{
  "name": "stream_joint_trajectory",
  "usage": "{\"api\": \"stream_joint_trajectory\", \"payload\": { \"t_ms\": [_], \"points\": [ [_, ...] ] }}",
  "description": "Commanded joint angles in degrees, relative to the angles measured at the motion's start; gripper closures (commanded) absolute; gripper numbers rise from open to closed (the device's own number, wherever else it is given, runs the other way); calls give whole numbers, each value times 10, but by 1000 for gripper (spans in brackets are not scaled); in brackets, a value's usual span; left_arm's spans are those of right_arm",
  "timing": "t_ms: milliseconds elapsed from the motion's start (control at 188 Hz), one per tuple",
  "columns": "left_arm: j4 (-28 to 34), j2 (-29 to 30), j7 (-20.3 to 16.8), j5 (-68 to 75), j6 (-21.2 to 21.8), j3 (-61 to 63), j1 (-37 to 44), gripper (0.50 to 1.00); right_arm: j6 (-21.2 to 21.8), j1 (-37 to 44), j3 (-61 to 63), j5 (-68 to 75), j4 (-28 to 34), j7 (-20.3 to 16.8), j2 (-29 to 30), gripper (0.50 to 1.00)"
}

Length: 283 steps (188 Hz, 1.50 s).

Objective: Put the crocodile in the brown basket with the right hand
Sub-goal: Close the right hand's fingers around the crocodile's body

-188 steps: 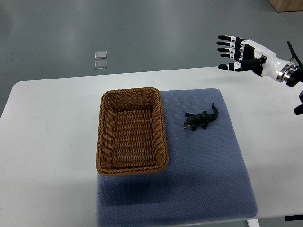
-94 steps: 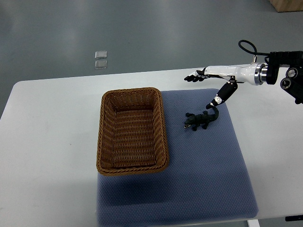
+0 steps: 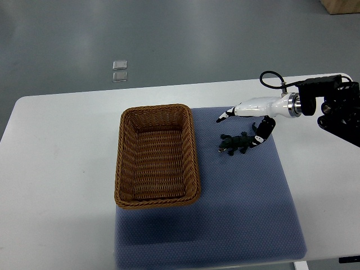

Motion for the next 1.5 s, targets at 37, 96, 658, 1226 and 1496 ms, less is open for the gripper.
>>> {"api": "stream_joint_trajectory", "payload": {
  "t_ms": [37, 96, 658, 1226, 1496],
  "points": [
    [0, 0, 0, 0, 0, 0, 0, 500, -12, 8, -17, -21, 5, 9, 3, 574],
    [0, 0, 0, 0, 0, 0, 0, 500, -20, 13, -27, -30, 6, 11, 3, 574],
    [0, 0, 0, 0, 0, 0, 0, 500, -80, 25, -87, -83, 15, 16, 16, 579],
    [0, 0, 0, 0, 0, 0, 0, 500, -133, 28, -114, -137, 1, 16, 25, 605],
    [0, 0, 1, 0, 0, 0, 0, 500, -158, 28, -125, -142, -17, 16, 33, 619]
  ]
}}
